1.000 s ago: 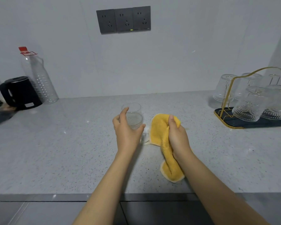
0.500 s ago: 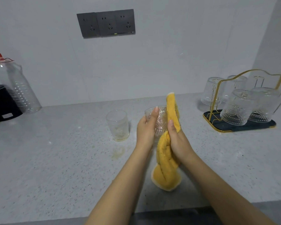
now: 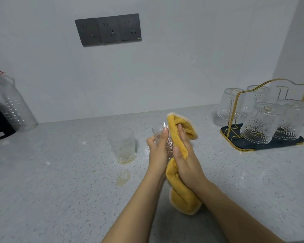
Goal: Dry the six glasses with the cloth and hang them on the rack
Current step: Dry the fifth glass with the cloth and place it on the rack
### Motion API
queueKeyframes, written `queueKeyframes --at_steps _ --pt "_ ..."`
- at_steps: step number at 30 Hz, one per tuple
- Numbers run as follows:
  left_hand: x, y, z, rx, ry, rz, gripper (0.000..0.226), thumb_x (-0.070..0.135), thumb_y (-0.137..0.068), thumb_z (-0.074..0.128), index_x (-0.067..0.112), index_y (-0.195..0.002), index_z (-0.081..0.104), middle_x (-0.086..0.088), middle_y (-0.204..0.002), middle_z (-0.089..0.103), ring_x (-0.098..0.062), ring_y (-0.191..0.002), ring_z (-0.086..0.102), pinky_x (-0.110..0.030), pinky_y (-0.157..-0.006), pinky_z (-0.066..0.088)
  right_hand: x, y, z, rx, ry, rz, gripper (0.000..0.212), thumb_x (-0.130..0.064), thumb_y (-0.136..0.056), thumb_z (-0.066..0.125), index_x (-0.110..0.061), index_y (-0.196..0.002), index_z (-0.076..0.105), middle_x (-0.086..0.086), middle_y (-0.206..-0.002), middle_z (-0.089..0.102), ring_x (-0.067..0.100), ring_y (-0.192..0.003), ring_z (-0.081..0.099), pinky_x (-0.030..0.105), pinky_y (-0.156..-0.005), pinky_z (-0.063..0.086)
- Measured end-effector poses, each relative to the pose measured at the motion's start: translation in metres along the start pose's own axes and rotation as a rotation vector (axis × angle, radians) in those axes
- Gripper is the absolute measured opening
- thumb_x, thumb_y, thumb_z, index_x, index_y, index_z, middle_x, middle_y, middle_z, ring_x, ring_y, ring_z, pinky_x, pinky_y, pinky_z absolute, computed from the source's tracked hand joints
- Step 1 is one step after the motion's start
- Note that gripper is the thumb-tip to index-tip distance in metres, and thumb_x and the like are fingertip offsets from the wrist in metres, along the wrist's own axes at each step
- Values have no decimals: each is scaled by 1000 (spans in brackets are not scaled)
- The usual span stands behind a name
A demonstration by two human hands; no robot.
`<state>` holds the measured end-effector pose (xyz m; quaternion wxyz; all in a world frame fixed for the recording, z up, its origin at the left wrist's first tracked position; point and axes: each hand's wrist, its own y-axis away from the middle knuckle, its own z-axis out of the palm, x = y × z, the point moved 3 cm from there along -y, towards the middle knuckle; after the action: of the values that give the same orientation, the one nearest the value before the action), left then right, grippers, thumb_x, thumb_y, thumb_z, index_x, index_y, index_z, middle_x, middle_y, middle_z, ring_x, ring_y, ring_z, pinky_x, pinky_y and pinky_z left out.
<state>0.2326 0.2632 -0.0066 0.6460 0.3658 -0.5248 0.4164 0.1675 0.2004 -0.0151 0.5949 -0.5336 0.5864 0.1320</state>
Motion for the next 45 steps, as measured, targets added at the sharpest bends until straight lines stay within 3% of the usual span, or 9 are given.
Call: queueKeyframes --at_steps 6,12,17,20,24,29,36,41,45 --pt "-6 7 2 -87 -107 50 45 43 -93 57 13 -119 37 6 -100 58 0 -84 60 -12 -64 48 22 -12 -11 76 -177 436 71 -64 -88 16 -21 -137 43 4 -126 56 19 -119 51 29 -98 38" --pt "-5 3 -1 -28 -55 0 42 47 -95 52 14 -115 37 5 -91 50 -5 -80 55 -18 -66 48 -3 1 6 42 57 -70 51 -69 -86 17 -63 -135 5 -28 -152 9 -8 -140 6 5 -108 11" --pt "-7 9 5 -99 -96 21 44 44 -94 55 11 -118 39 3 -99 58 1 -78 63 -15 -62 48 18 -13 -12 63 -198 485 82 -73 -78 14 -24 -139 40 4 -138 48 19 -126 45 34 -107 34" --pt "-3 8 4 -50 -17 7 49 51 -90 56 13 -118 44 -3 -110 61 -5 -93 65 -22 -73 53 13 -6 -11 26 -204 464 66 -77 -79 15 -32 -113 50 -10 -105 57 7 -100 53 22 -91 39" --pt "-3 3 -3 29 53 -25 48 52 -92 52 12 -119 46 -6 -112 58 -18 -101 62 -31 -82 55 3 4 2 -3 -75 152 72 -76 -80 20 -42 -144 15 -31 -144 22 -22 -125 24 -2 -95 23" --pt "-12 10 4 -114 14 -53 46 63 -82 61 24 -103 47 -2 -112 62 -21 -110 62 -46 -101 48 12 -14 -17 53 -281 574 80 -67 -83 19 -16 -141 36 4 -140 45 24 -129 43 37 -109 32" --pt "-14 -1 -4 -63 338 -106 103 70 -56 79 9 -135 52 -16 -127 65 -31 -116 65 -51 -104 47 -9 14 -3 -32 -126 351 58 -50 -91 20 -26 -144 24 -11 -139 38 5 -129 36 -7 -86 24" --pt "-13 9 5 -177 237 -135 49 56 -86 56 17 -114 64 -12 -114 73 -27 -109 69 -47 -104 48 -9 -7 -23 63 -276 585 61 -51 -95 18 -14 -141 34 10 -142 42 21 -128 41 30 -103 31" --pt "-6 10 7 -154 130 -76 60 60 -80 51 14 -117 64 -11 -118 71 -26 -110 68 -46 -104 48 -10 -5 -24 103 -339 662 64 -56 -93 18 -15 -139 39 11 -132 50 24 -118 48 32 -94 36"
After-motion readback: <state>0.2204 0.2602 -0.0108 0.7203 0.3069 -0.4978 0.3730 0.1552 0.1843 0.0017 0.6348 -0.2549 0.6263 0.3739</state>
